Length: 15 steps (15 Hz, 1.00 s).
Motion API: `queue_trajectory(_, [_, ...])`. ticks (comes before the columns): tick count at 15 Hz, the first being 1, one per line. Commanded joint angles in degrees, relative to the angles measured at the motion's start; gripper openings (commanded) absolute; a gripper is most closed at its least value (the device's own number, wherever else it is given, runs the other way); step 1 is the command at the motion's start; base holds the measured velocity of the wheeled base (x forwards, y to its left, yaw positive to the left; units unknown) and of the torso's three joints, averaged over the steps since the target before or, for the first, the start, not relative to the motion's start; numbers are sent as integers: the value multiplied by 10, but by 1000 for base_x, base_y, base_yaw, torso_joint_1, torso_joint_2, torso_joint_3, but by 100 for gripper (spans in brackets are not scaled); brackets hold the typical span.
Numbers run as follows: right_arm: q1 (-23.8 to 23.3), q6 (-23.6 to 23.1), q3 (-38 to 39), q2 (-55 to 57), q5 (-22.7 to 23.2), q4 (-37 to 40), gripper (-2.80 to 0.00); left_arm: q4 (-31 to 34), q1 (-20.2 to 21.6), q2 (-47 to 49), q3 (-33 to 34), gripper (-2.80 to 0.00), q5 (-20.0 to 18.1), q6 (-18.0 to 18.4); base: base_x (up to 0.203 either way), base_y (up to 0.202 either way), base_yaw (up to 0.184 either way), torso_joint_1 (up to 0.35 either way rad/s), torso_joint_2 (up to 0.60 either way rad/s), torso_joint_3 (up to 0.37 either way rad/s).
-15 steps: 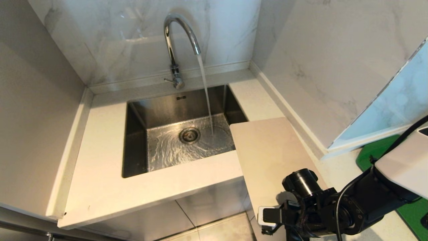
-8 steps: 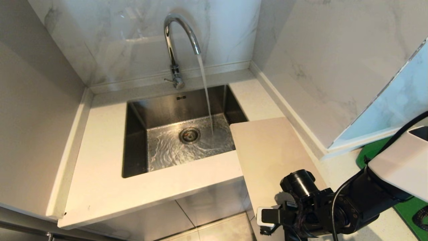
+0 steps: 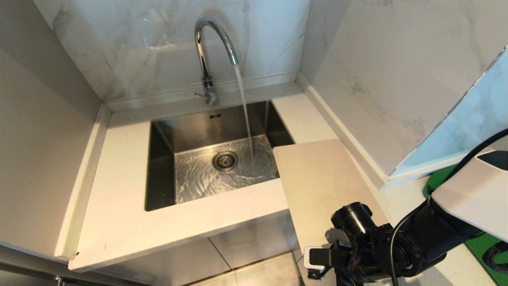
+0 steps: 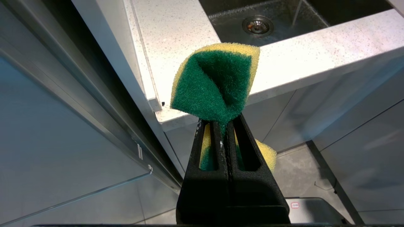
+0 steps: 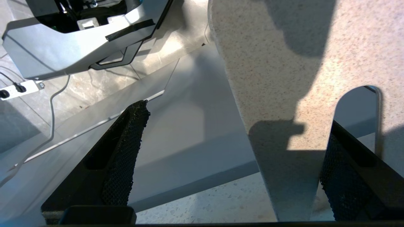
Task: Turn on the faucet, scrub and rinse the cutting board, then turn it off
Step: Pick up the cutting board
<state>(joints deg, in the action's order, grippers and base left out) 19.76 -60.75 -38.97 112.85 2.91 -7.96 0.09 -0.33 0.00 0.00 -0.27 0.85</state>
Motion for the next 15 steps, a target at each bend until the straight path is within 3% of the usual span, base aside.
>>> queue_trajectory(1, [0,-3,3,5,0,0,0,0,0,-2,0,-280,-1,0,0,0,0,0,0,0])
queue_trajectory(15, [-6,-1,-2,31,-4,-1,0,-3,0,-2,1,-280,-2,-1,0,0,0,0,0,0])
